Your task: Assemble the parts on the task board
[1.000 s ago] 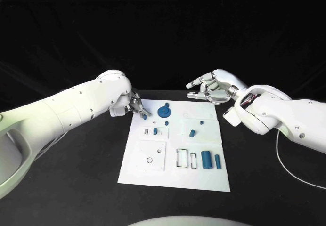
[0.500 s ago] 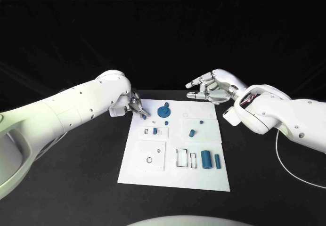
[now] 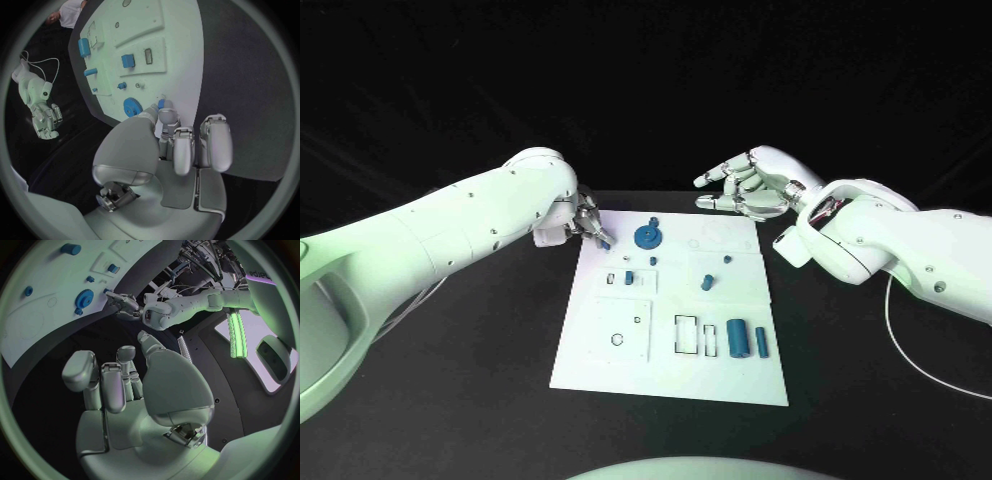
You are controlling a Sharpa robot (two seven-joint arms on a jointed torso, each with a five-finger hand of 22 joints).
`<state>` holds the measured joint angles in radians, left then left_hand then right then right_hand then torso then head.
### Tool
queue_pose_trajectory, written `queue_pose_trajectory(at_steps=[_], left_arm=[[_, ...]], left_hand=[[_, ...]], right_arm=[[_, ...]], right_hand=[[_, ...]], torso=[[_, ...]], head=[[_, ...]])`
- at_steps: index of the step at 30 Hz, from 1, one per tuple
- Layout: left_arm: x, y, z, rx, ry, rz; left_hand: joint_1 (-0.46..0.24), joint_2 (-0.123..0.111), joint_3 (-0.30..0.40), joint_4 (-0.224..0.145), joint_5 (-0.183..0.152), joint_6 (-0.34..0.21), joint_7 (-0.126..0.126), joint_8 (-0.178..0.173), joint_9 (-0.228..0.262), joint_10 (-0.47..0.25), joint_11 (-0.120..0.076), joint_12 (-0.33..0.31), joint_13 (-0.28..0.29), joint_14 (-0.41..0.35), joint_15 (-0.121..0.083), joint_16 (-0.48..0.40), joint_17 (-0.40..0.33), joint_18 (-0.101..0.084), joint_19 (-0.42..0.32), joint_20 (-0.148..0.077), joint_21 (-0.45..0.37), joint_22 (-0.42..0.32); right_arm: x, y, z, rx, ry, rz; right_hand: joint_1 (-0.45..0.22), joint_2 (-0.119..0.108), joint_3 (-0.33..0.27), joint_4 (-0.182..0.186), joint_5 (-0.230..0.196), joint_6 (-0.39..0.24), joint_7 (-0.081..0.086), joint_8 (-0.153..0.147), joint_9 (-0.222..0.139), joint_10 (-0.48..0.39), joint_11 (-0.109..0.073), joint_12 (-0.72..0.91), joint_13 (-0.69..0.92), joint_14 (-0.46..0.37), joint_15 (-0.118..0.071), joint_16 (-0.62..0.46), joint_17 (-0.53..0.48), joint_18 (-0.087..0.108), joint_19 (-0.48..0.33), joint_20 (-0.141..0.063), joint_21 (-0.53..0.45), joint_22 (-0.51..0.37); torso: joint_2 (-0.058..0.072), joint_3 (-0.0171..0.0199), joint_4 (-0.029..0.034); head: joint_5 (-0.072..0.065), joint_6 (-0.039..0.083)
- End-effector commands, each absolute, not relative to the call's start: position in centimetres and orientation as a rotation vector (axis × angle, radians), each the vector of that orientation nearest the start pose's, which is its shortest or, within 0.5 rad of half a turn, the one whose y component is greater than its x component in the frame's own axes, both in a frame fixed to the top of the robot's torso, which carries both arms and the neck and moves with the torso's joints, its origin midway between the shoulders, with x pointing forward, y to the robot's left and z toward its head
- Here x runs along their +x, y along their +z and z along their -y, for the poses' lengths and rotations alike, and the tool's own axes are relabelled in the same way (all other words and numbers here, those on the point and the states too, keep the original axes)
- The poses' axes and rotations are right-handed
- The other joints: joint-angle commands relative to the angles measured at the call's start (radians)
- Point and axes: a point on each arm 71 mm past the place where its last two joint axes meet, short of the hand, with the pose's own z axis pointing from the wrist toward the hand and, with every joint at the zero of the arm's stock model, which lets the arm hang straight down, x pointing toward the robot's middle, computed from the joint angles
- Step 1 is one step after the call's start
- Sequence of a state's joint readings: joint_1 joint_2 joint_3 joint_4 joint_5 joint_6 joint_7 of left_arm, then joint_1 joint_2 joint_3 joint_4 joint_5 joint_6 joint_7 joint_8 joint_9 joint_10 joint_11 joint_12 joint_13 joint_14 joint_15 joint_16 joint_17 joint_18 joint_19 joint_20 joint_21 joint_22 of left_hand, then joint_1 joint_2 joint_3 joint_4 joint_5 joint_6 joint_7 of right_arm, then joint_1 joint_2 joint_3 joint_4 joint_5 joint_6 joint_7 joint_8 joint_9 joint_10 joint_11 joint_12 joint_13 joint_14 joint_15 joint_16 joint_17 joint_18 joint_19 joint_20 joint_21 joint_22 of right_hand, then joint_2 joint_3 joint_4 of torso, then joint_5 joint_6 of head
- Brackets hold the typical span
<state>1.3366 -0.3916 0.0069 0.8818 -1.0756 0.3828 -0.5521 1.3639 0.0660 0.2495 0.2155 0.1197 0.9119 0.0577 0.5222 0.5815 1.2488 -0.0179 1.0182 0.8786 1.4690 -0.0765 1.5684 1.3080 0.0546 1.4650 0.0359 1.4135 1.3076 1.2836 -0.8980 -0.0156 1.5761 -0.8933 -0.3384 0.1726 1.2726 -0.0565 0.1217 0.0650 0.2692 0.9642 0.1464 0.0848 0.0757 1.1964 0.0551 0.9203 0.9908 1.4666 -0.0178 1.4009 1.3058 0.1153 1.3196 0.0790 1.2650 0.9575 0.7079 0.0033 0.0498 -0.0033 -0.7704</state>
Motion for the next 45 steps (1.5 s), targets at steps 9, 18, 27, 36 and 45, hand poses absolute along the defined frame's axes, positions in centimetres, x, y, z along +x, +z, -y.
queue_pose_trajectory(at_steps=[9,18,27,36,45], left_arm=[[59.1,-17.9,-16.8,-0.239,-0.312,-2.353],[57.6,-17.3,-17.6,-0.285,-0.418,-2.292],[54.7,-17.8,-18.3,-0.216,-0.484,-2.233],[52.6,-18.8,-18.0,-0.114,-0.514,-2.198],[52.3,-19.6,-17.6,-0.057,-0.505,-2.219]], left_hand=[[-0.112,-0.12,0.373,-0.155,0.073,0.005,0.004,0.038,0.016,0.016,0.002,-0.003,-0.009,0.102,0.004,0.002,0.263,-0.001,-0.002,0.001,-0.009,0.056],[-0.164,-0.145,0.43,-0.187,0.131,0.021,-0.003,0.051,0.02,0.041,-0.002,0.019,0.014,0.102,-0.001,0.002,0.263,-0.004,0.005,-0.002,-0.001,0.068],[-0.185,-0.162,0.449,-0.207,0.152,0.034,-0.008,0.054,0.02,0.06,-0.007,0.036,0.035,0.102,-0.004,0.002,0.263,-0.006,0.011,-0.006,0.006,0.078],[-0.193,-0.171,0.457,-0.217,0.162,0.044,-0.011,0.053,0.017,0.072,-0.01,0.046,0.049,0.102,-0.006,0.002,0.263,-0.009,0.017,-0.007,0.014,0.088],[-0.195,-0.174,0.46,-0.22,0.165,0.047,-0.012,0.052,0.016,0.075,-0.011,0.046,0.05,0.102,-0.007,0.002,0.263,-0.009,0.018,-0.008,0.016,0.091]], right_arm=[[48.8,-12.5,20.6,0.193,1.128,-1.558],[48.8,-12.6,20.8,0.194,1.126,-1.561],[48.8,-12.7,21.0,0.199,1.12,-1.564],[48.9,-12.8,21.2,0.201,1.116,-1.567],[48.9,-13.0,21.1,0.202,1.117,-1.571]], right_hand=[[-0.005,0.009,-0.005,0.0,0.006,0.004,-0.001,0.006,-0.001,-0.003,0.001,0.002,0.002,0.048,-0.004,-0.007,-0.001,0.0,-0.006,0.003,-0.003,0.0],[-0.005,0.01,-0.005,0.0,0.007,0.004,-0.001,0.006,-0.001,-0.003,0.001,0.001,0.001,0.047,-0.004,-0.009,-0.004,0.0,-0.007,0.003,-0.004,-0.002],[-0.005,0.01,-0.005,0.0,0.007,0.004,-0.001,0.006,-0.001,-0.003,0.001,0.001,0.001,0.047,-0.004,-0.009,-0.004,0.0,-0.007,0.003,-0.004,-0.002],[-0.004,0.01,-0.006,0.0,0.008,0.004,-0.001,0.007,-0.001,-0.003,0.001,0.001,0.001,0.047,-0.004,-0.01,-0.005,0.0,-0.008,0.003,-0.005,-0.003],[-0.004,0.01,-0.006,0.0,0.009,0.004,-0.001,0.007,-0.001,-0.003,0.001,0.001,0.0,0.047,-0.004,-0.01,-0.005,0.0,-0.007,0.003,-0.005,-0.003]], torso=[[-0.001,-0.0004,0.0017],[-0.006,0.0026,0.0027],[-0.009,0.0009,0.0117],[-0.01,-0.0014,0.0126],[-0.008,-0.0003,0.0103]], head=[[0.0,0.001],[0.004,0.001],[0.0,-0.001],[0.0,-0.003],[0.003,-0.003]])
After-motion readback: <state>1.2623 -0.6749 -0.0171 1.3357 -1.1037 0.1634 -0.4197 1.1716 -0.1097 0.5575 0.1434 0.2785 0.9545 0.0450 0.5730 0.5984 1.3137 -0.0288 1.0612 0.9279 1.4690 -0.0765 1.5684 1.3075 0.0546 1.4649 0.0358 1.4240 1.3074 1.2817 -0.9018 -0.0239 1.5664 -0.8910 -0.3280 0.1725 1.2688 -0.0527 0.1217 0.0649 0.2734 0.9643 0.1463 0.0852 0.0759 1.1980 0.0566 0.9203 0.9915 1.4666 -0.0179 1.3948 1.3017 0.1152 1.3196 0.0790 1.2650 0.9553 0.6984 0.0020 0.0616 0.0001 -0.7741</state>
